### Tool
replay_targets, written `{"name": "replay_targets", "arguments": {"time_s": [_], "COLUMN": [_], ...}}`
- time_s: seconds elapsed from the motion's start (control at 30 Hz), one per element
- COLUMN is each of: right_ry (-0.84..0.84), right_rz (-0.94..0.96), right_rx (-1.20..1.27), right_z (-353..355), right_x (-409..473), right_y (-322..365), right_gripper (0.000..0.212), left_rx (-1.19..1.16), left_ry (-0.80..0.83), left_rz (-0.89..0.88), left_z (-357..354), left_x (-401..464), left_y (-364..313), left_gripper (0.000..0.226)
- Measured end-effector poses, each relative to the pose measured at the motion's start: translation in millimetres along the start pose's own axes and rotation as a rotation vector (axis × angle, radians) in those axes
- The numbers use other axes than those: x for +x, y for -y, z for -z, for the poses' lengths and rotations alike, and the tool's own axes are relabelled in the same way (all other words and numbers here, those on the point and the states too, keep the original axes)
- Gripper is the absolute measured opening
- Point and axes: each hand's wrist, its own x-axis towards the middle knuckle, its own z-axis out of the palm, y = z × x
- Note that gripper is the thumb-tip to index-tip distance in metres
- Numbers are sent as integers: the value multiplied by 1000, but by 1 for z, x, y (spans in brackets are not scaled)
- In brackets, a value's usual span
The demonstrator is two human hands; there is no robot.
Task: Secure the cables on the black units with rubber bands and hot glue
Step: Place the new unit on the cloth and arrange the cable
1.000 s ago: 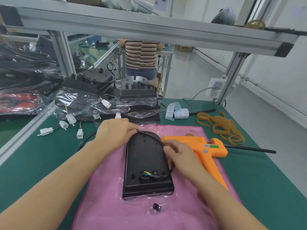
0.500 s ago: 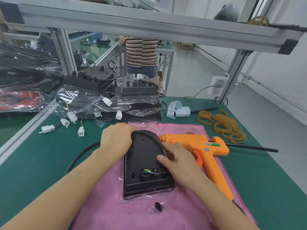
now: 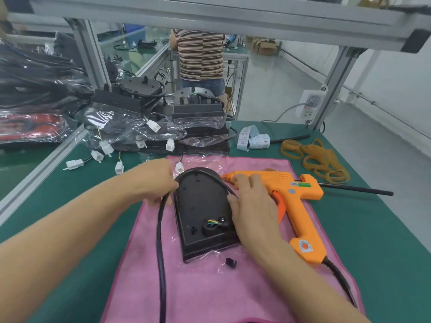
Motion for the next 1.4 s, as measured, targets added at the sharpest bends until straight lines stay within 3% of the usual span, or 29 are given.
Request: {"name": "replay_targets", "arguments": {"time_s": [0.07, 0.1, 0.2, 0.27, 0.37, 0.5, 0.53, 0.6, 0.73, 0.8, 0.9, 0.97, 1.03, 1.07, 1.2, 1.27, 1.4], "right_ry": [-26, 57, 581, 753, 507, 237, 153, -15, 227, 355, 585, 694, 767, 798, 803, 737, 615], "right_rz": [95, 131, 57, -25, -86, 106, 132, 163, 107, 41, -41, -106, -183, -203, -119, -117, -117], "right_rx": [233, 393, 760, 847, 745, 216, 117, -103, -362, -225, 279, 442, 387, 314, 181, 238, 401], "right_z": [7, 10, 8, 1, 10, 26, 28, 27, 39, 48, 65, 65, 54, 47, 23, 15, 4], "right_x": [-28, -46, -88, -101, -100, -98, -95, -86, -56, -42, -18, -2, 13, 18, 27, 32, 48], "right_y": [14, 26, 62, 72, 63, 40, 33, 18, 1, -21, -40, -39, -36, -34, -30, -26, -7], "right_gripper": [24, 27, 45, 49, 58, 105, 110, 92, 46, 33, 15, 29, 61, 65, 67, 66, 46], "left_rx": [-164, -289, -733, -900, -1065, -1258, -1257, -1189, -934, -792, -634, -776, -863, -852, -743, -701, -831], "left_ry": [-14, 3, 88, 155, 205, 211, 193, 121, -160, -295, -373, -339, -267, -231, -294, -341, -294], "left_rz": [44, 67, 165, 214, 257, 294, 286, 246, 100, 22, -44, 6, 77, 95, 92, 74, 123], "left_z": [-8, -13, -19, -19, -18, -24, -26, -31, -53, -64, -76, -81, -84, -84, -82, -70, -42], "left_x": [-5, -7, -11, -13, -12, -13, -14, -19, -32, -37, -42, -43, -39, -36, -27, -15, 21], "left_y": [5, 7, 8, 8, 6, 5, 4, 2, -5, -6, -5, -2, 2, 5, 16, 21, 27], "left_gripper": [21, 22, 22, 22, 25, 27, 26, 23, 19, 9, 14, 20, 9, 3, 19, 21, 13]}}
